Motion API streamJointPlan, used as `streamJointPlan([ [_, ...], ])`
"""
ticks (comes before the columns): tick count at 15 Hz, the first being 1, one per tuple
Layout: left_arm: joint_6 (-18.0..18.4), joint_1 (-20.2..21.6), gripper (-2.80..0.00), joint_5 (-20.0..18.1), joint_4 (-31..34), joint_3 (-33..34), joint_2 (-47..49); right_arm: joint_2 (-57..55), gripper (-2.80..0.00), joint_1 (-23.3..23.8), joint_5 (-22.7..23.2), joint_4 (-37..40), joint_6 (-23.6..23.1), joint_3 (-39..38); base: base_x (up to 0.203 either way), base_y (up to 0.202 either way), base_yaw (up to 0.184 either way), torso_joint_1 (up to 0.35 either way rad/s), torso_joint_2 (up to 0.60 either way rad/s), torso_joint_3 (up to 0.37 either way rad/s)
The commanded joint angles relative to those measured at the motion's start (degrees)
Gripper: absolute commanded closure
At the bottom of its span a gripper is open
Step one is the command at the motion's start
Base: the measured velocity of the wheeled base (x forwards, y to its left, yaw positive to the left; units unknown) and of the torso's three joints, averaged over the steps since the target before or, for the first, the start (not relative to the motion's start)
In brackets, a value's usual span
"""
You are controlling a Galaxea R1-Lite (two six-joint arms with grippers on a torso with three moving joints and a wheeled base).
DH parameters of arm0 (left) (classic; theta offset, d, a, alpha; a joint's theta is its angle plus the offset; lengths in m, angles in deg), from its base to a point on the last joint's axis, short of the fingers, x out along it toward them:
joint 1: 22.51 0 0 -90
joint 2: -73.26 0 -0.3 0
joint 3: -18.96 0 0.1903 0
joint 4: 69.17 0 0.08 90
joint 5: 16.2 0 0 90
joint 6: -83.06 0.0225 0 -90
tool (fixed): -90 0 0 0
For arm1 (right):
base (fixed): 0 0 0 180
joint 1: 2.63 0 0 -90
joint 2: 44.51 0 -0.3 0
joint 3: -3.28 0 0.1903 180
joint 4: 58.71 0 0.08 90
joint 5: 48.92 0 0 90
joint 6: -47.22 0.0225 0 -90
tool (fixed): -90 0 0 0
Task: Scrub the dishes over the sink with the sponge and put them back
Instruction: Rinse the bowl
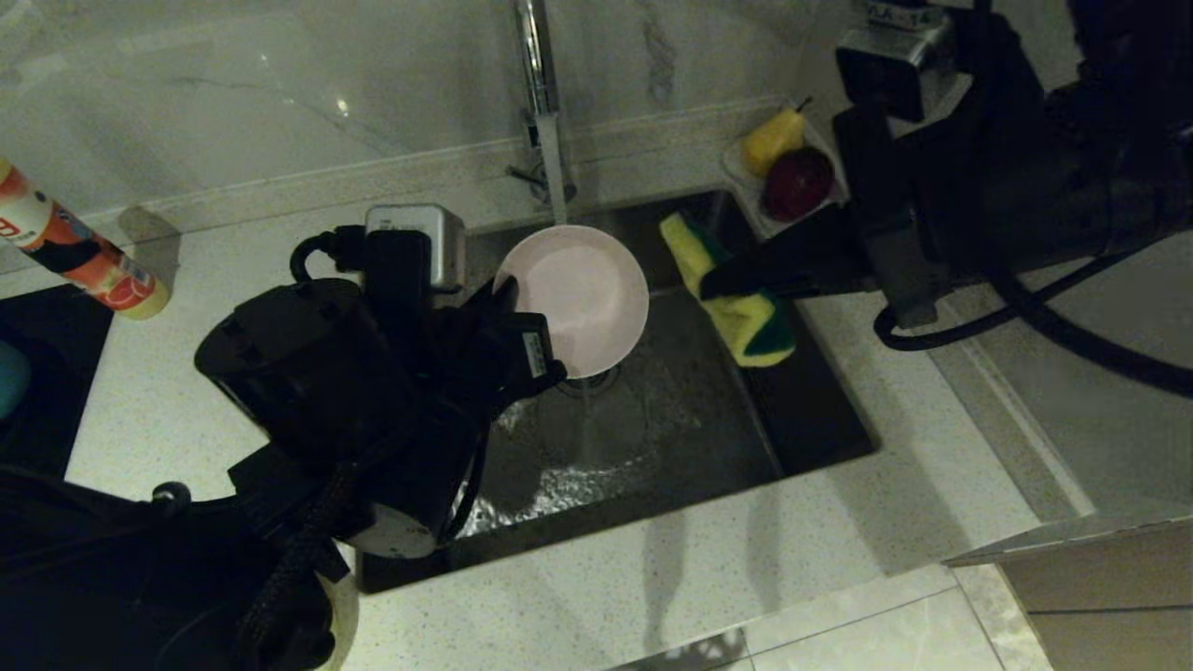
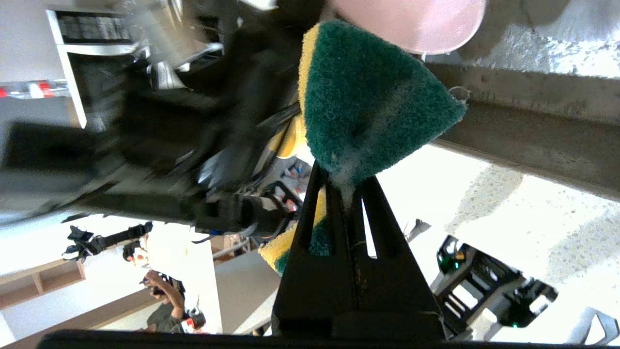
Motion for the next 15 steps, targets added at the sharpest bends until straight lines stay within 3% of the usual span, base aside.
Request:
streamJointPlan([
  [1, -2.9, 2.3, 0.0, 0.2, 5.4, -1.6, 0.9, 4.8, 0.0, 0.0, 0.2, 1.6, 0.1, 0.2, 0.0, 0.0, 0.0, 0.0, 0.0, 0.0],
  [4, -13.6, 4.5, 0.0, -0.8, 24.4, -7.4, 0.9, 8.5, 0.0, 1.2, 0.2, 3.8, 0.1, -0.8, 0.0, 0.0, 0.0, 0.0, 0.0, 0.0],
  [7, -26.8, 7.3, 0.0, -7.2, 44.6, -17.1, 1.3, 12.6, 0.0, 2.7, 0.2, 4.2, 0.1, -3.7, 0.0, 0.0, 0.0, 0.0, 0.0, 0.0],
  [9, -31.7, 9.2, 0.0, -9.3, 51.3, -24.3, 3.7, 15.3, 0.0, 3.4, 0.2, 3.9, -0.1, -7.1, 0.0, 0.0, 0.0, 0.0, 0.0, 0.0],
  [13, -43.7, 12.9, 0.0, -10.1, 66.9, -37.8, 10.1, 18.7, 0.0, 5.6, 0.7, 3.9, -0.2, -10.4, 0.0, 0.0, 0.0, 0.0, 0.0, 0.0],
  [15, -48.2, 14.0, 0.0, -10.3, 71.7, -42.9, 12.6, 20.0, 0.0, 5.8, 0.7, 3.7, -0.2, -12.1, 0.0, 0.0, 0.0, 0.0, 0.0, 0.0],
])
